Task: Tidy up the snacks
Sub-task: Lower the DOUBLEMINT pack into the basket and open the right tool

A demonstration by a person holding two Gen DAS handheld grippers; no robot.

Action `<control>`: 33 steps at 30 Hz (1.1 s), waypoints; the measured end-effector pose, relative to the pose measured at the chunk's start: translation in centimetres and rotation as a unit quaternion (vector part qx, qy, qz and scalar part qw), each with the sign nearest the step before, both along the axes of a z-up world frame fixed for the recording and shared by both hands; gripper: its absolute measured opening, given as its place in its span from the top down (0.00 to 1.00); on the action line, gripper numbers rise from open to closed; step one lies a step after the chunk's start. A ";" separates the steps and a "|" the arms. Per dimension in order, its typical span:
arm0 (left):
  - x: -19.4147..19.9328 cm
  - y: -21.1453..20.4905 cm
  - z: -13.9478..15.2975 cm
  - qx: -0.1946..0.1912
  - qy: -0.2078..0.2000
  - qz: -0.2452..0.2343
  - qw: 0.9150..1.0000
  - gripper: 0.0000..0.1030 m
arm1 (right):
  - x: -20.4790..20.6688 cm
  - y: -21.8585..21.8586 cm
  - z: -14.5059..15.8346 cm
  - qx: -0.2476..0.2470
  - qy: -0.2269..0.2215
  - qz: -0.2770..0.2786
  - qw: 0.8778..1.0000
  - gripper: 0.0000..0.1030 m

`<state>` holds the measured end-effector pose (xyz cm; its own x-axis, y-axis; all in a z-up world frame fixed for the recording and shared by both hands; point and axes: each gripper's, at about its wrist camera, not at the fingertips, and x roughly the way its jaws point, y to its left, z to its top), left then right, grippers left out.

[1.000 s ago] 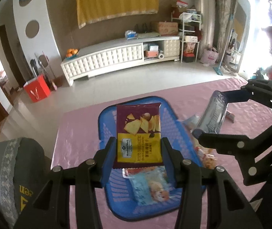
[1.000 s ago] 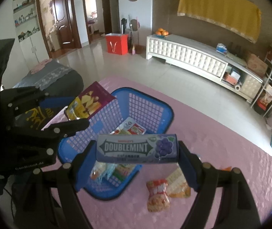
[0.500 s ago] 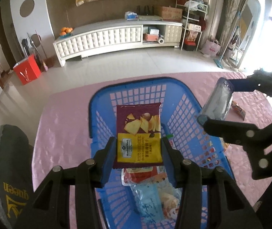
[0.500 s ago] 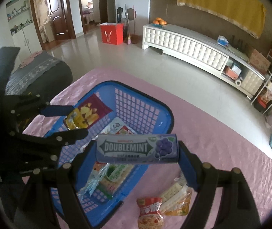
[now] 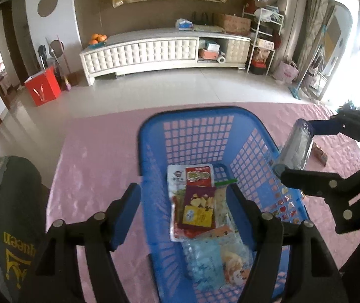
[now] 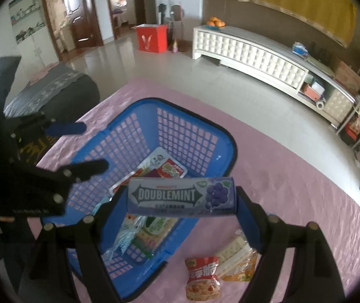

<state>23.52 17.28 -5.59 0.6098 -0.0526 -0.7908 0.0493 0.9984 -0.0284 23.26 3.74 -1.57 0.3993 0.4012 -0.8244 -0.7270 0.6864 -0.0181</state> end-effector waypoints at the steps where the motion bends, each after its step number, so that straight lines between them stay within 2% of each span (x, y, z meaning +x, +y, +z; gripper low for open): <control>1: -0.3 0.2 0.3 0.001 -0.002 -0.002 1.000 0.34 | -0.2 0.4 0.3 -0.010 -0.008 0.012 1.000 0.19; 5: -1.7 1.0 0.8 0.022 -0.008 -0.011 1.000 0.34 | -0.3 1.5 0.9 -0.033 -0.026 0.050 0.998 0.19; 6: -1.8 1.1 0.7 0.029 -0.007 -0.011 0.999 0.29 | -0.1 1.8 0.8 -0.036 -0.024 0.058 0.997 0.19; 8: -1.7 1.4 0.3 0.039 -0.003 -0.009 0.999 0.29 | 0.3 2.4 0.4 -0.044 -0.014 0.074 0.996 0.19; 10: -1.5 1.6 0.1 0.028 0.001 -0.017 0.999 0.29 | 0.6 3.3 -0.4 -0.064 -0.014 0.096 0.993 0.19; 14: -1.0 2.0 -0.3 0.010 0.004 -0.016 1.000 0.29 | 1.2 5.3 -2.5 -0.133 -0.037 0.140 0.980 0.19; 19: -0.3 2.3 -0.6 0.002 -0.003 -0.022 1.000 0.29 | 2.1 6.4 -4.2 -0.175 -0.032 0.174 0.968 0.19; 26: 0.1 1.4 -1.5 0.026 0.000 -0.027 0.999 0.28 | 2.2 7.9 -6.1 -0.240 -0.057 0.210 0.946 0.19; 30: -0.2 0.7 -1.8 0.055 -0.015 -0.033 0.998 0.24 | 2.7 7.9 -6.7 -0.255 -0.039 0.200 0.945 0.17; 33: -0.2 0.5 -1.8 0.056 -0.014 -0.035 0.998 0.20 | 2.5 7.2 -5.9 -0.233 -0.050 0.183 0.954 0.04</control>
<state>23.32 17.76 -7.38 0.6290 -0.0073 -0.7773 0.1180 0.9893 0.0861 25.75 10.90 -7.42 0.3893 0.1291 -0.9120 -0.8950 0.2870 -0.3414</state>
